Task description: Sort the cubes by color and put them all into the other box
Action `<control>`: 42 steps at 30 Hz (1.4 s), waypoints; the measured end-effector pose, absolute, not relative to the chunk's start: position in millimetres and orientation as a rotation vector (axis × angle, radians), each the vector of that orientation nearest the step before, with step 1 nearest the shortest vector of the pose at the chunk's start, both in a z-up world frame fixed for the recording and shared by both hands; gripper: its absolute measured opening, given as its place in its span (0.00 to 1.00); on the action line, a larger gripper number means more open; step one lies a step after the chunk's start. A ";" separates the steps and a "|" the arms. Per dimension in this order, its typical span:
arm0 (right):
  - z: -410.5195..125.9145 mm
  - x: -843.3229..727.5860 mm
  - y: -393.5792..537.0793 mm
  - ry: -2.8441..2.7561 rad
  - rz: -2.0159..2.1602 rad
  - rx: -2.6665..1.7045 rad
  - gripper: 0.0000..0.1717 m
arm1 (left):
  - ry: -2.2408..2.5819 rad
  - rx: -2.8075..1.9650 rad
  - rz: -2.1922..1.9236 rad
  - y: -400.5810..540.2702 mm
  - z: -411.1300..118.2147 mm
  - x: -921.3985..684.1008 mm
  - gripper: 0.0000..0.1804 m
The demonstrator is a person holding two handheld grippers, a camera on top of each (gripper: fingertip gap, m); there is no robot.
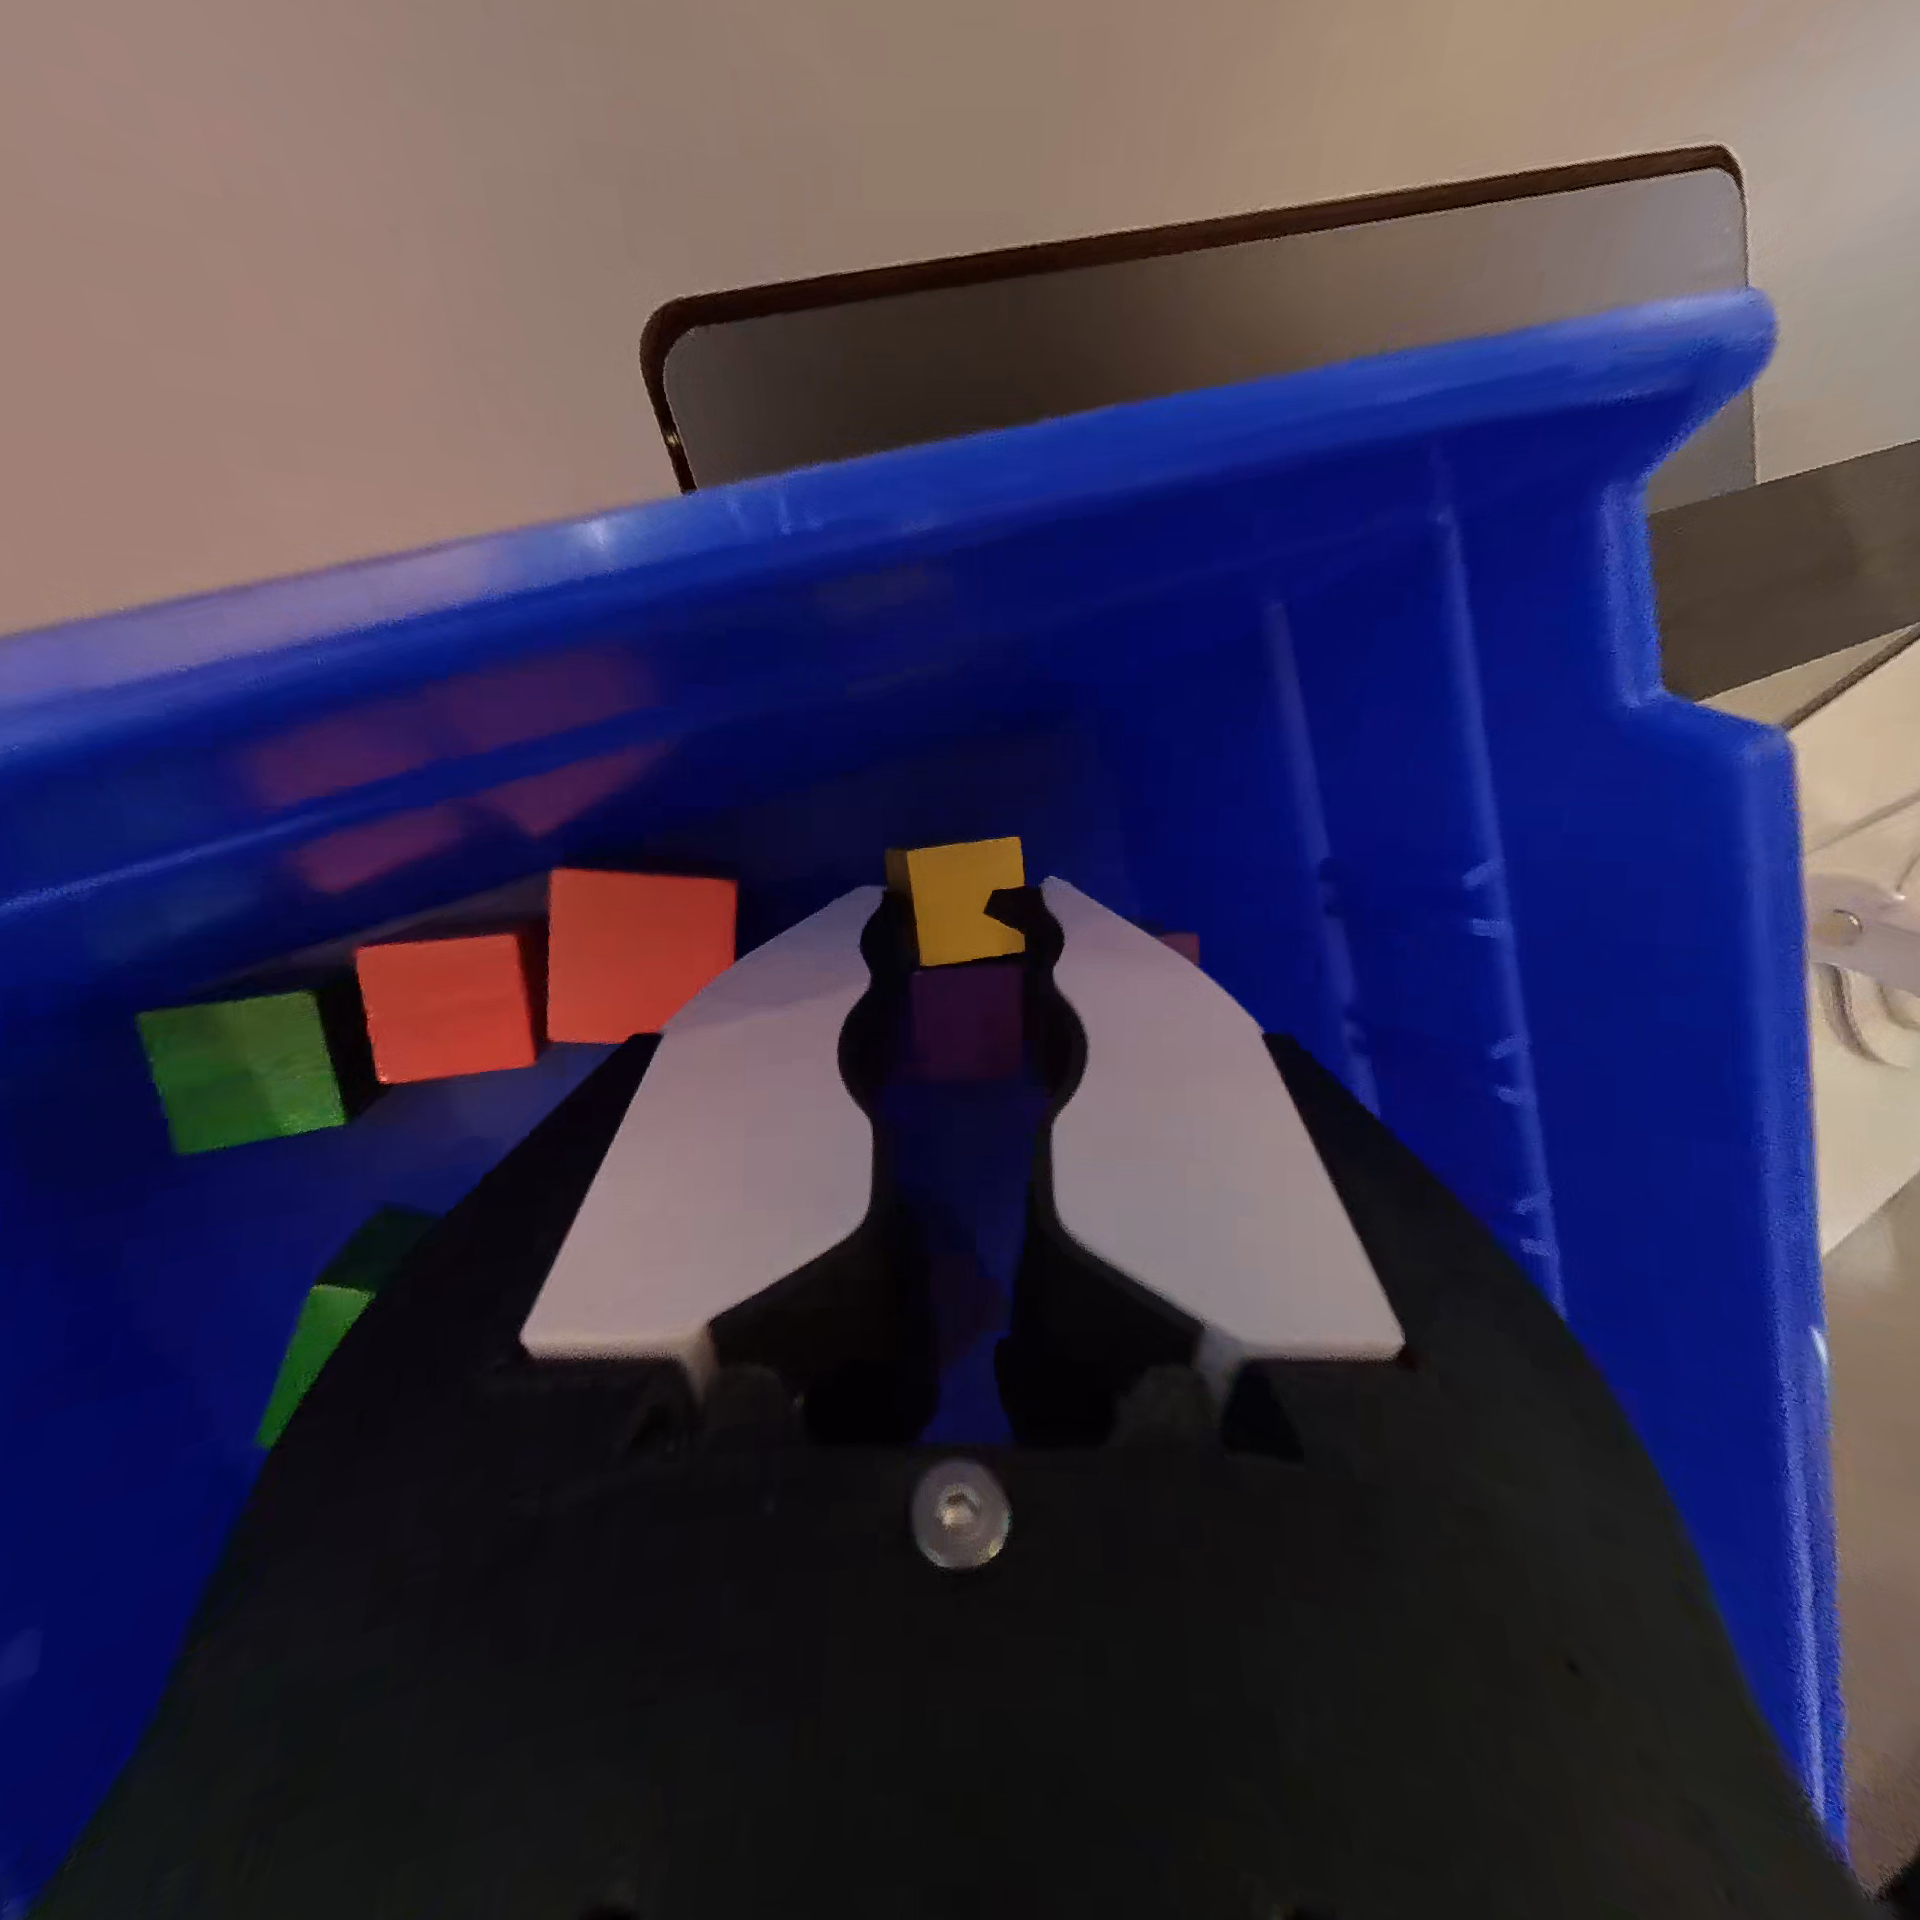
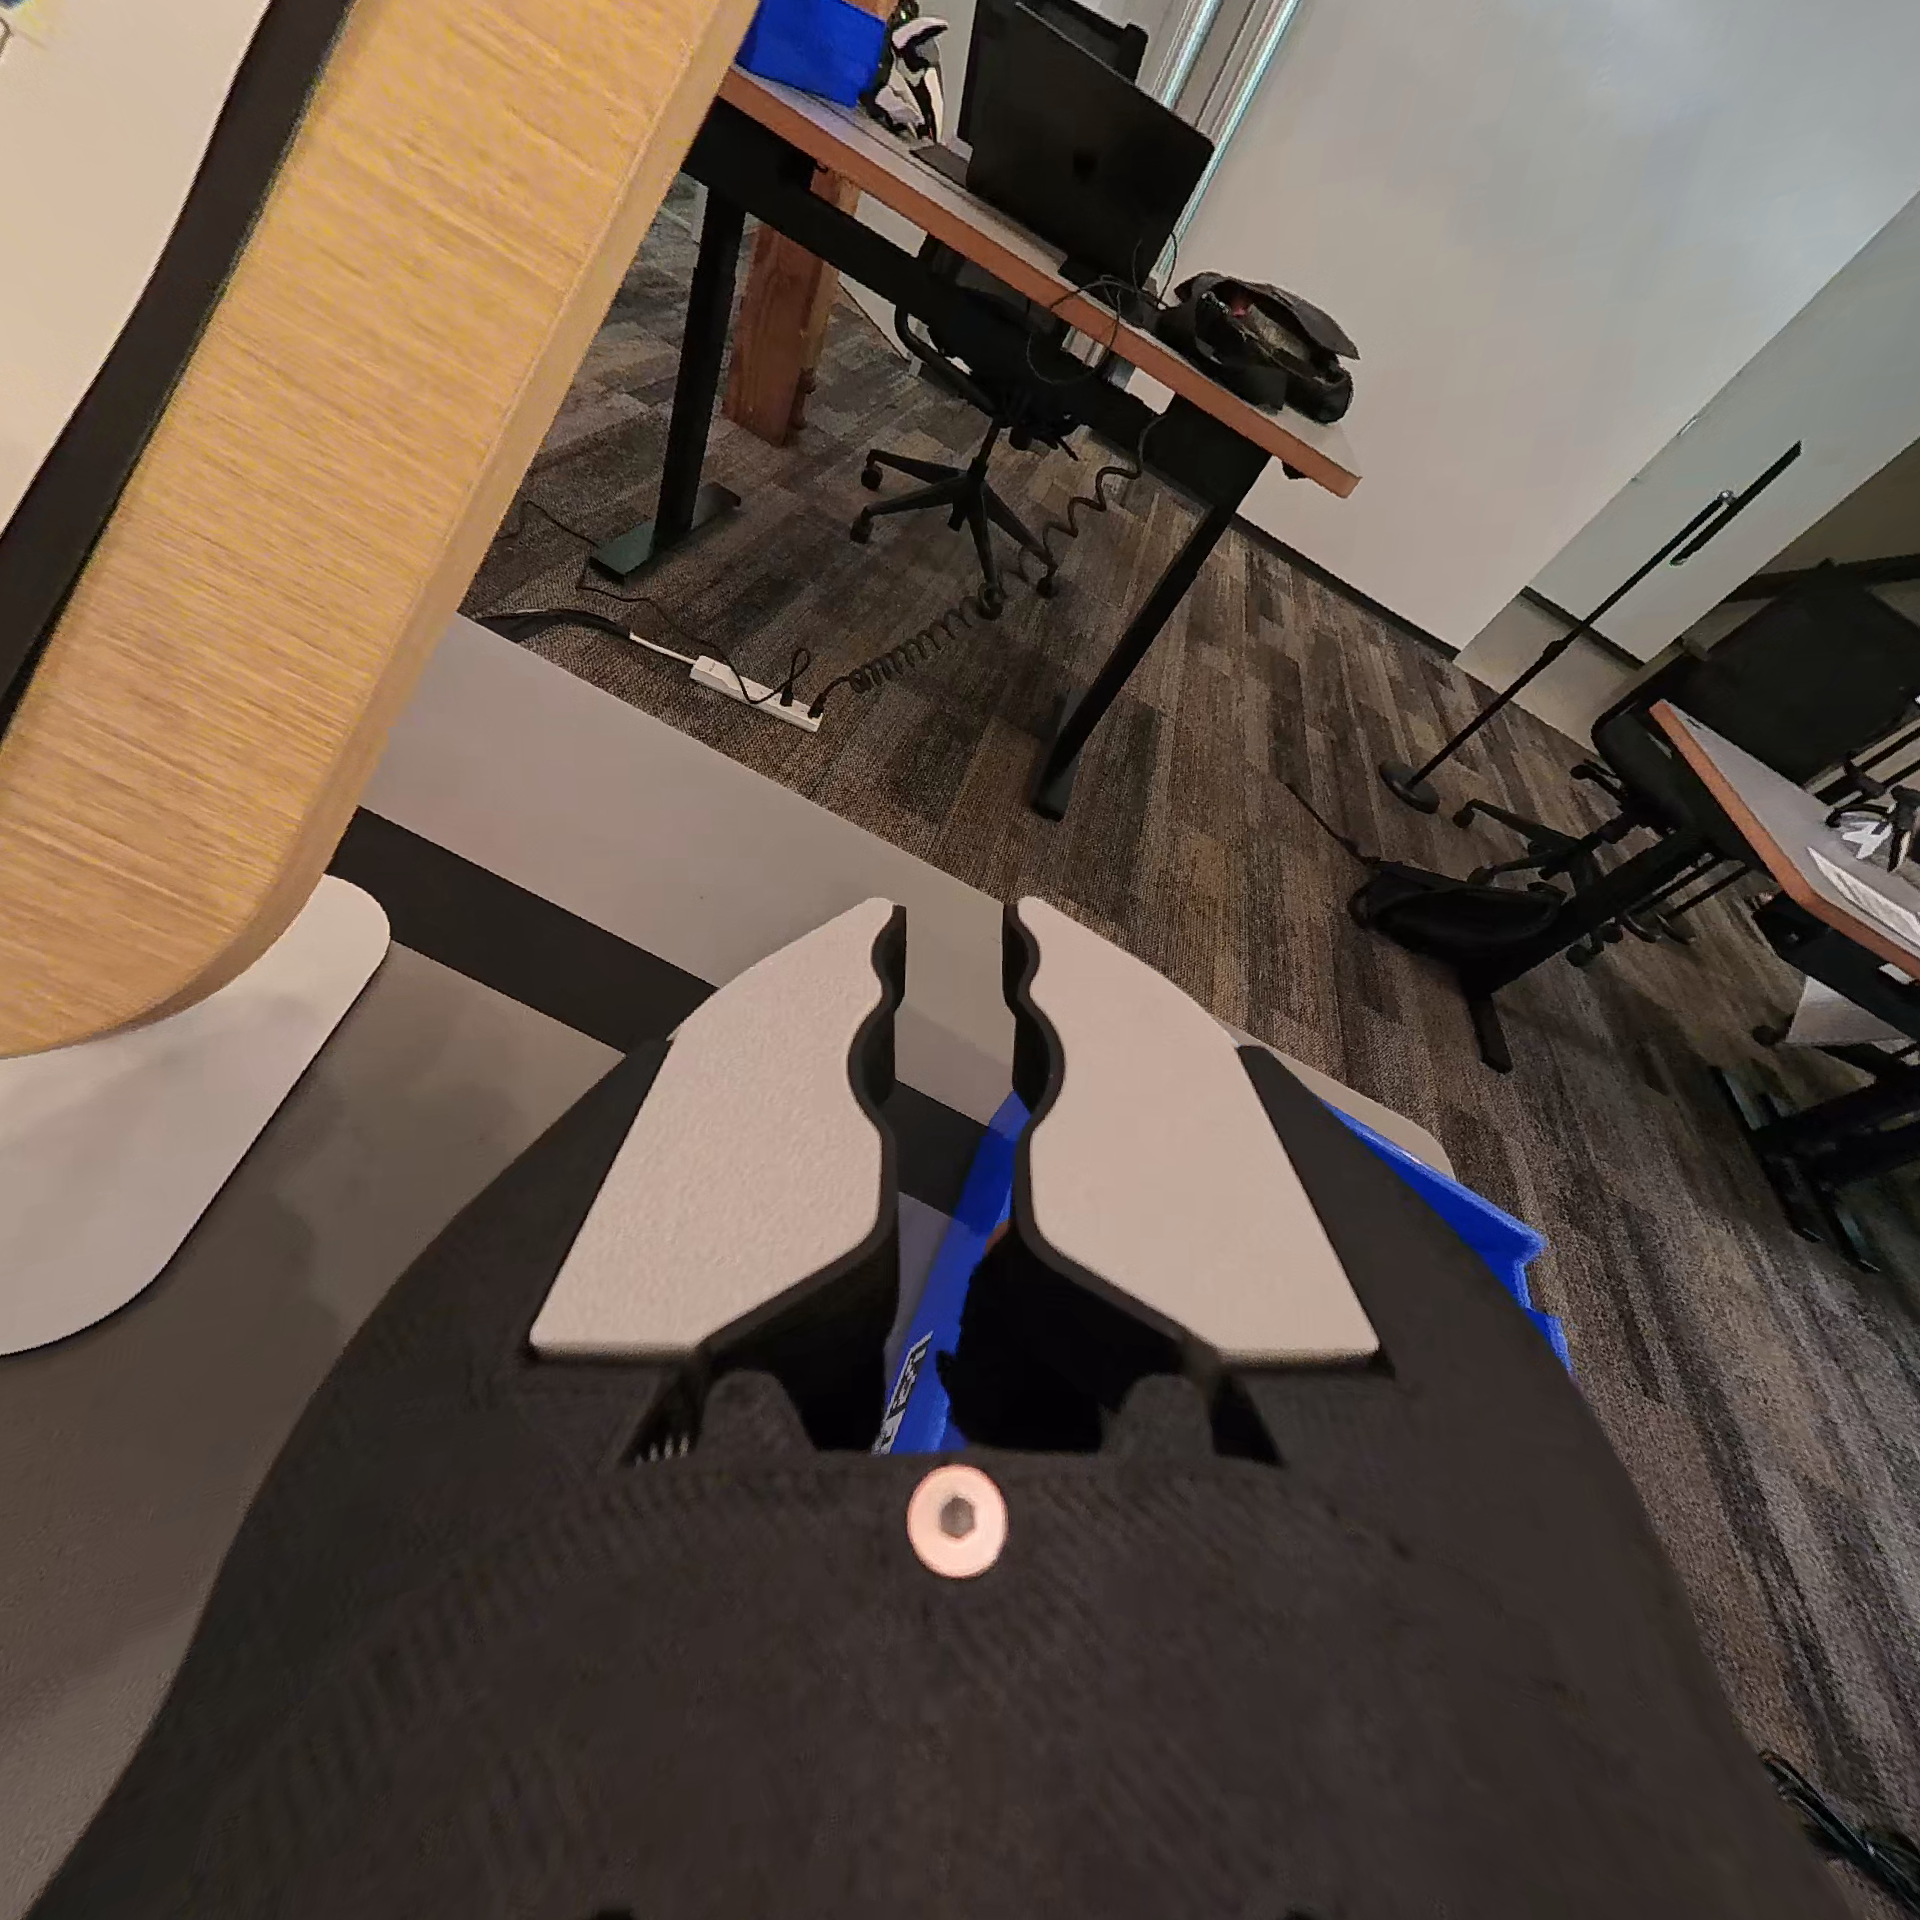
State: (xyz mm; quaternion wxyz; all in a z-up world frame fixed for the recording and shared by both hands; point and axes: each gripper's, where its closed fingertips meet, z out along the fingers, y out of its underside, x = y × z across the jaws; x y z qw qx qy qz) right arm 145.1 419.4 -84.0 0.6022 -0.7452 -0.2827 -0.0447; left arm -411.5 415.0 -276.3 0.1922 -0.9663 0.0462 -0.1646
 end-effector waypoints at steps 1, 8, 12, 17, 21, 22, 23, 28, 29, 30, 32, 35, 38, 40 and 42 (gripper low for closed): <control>-84.0 144.3 419.3 -0.657 -0.102 -1.725 0.10 | 0.125 -2.716 -0.487 415.2 -277.7 -408.9 0.17; -82.4 143.1 418.4 -0.662 -0.100 -1.720 0.10 | 0.158 -2.723 -0.496 416.2 -279.4 -401.2 0.16; -78.3 141.4 416.5 -0.669 -0.096 -1.707 0.10 | 0.119 -2.655 -0.578 416.8 -271.8 -400.7 0.12; -69.2 136.1 411.5 -0.687 -0.079 -1.672 0.11 | 0.132 -2.600 -0.556 414.1 -266.0 -406.6 0.12; -62.5 132.4 407.5 -0.693 -0.074 -1.652 0.11 | 0.117 -2.527 -0.632 412.1 -253.5 -402.9 0.12; -61.1 130.9 406.4 -0.697 -0.073 -1.647 0.11 | 0.124 -2.502 -0.647 411.3 -249.0 -401.7 0.12; -59.3 129.5 405.2 -0.701 -0.073 -1.640 0.11 | 0.129 -2.475 -0.671 410.1 -243.6 -399.6 0.12; -47.4 120.8 397.2 -0.720 -0.070 -1.597 0.10 | 0.128 -2.347 -0.747 401.8 -215.2 -397.0 0.12; -44.1 118.8 395.0 -0.724 -0.071 -1.585 0.11 | 0.126 -2.319 -0.766 399.4 -208.9 -396.7 0.12; -39.8 116.0 392.0 -0.732 -0.069 -1.565 0.11 | 0.134 -2.277 -0.798 396.8 -200.0 -394.6 0.12; -30.9 110.2 385.3 -0.746 -0.068 -1.530 0.11 | 0.140 -2.213 -0.839 390.8 -183.3 -392.1 0.12; -15.3 97.3 371.6 -0.781 -0.061 -1.455 0.12 | 0.169 -2.121 -0.894 378.9 -155.4 -383.9 0.12; -0.3 74.4 351.8 -0.843 -0.044 -1.356 0.13 | 0.245 -2.012 -0.960 360.1 -117.4 -363.2 0.12; 6.6 53.3 335.0 -0.900 -0.014 -1.288 0.14 | 0.315 -1.949 -0.990 345.1 -91.8 -343.4 0.12; 10.3 26.3 314.6 -0.963 0.056 -1.221 0.16 | 0.393 -1.864 -1.044 327.7 -64.8 -316.3 0.12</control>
